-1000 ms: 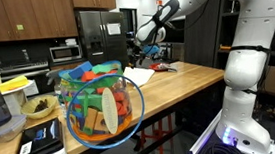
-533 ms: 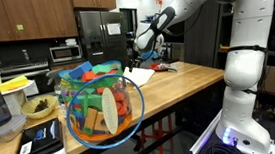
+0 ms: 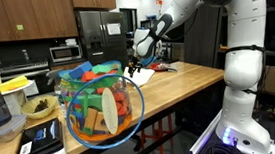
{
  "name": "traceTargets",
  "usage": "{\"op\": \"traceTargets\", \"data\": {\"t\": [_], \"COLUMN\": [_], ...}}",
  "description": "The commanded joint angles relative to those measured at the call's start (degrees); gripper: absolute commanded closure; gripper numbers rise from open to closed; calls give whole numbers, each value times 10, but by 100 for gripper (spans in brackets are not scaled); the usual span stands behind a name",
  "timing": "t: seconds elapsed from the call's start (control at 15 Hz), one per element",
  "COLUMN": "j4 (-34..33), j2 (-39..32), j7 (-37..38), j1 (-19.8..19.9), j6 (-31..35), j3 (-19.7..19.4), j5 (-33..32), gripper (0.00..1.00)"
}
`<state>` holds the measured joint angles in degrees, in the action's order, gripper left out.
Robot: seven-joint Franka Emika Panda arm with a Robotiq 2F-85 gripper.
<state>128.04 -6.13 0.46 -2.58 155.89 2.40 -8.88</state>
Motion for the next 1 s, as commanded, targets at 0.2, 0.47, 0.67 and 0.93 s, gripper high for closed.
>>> {"op": "traceTargets", "data": {"t": [0.2, 0.47, 0.67, 0.93], "j4": [-40, -61, -79, -95], "j2": [-38, -57, -76, -91], "j7": [12, 17, 39, 60], "j1": [-11, -18, -27, -36], "j6": [-36, -49, -62, -80], "j3": [-7, -12, -26, -36], "j5": [-26, -38, -81, -114], "gripper": [0, 0, 0, 0]}}
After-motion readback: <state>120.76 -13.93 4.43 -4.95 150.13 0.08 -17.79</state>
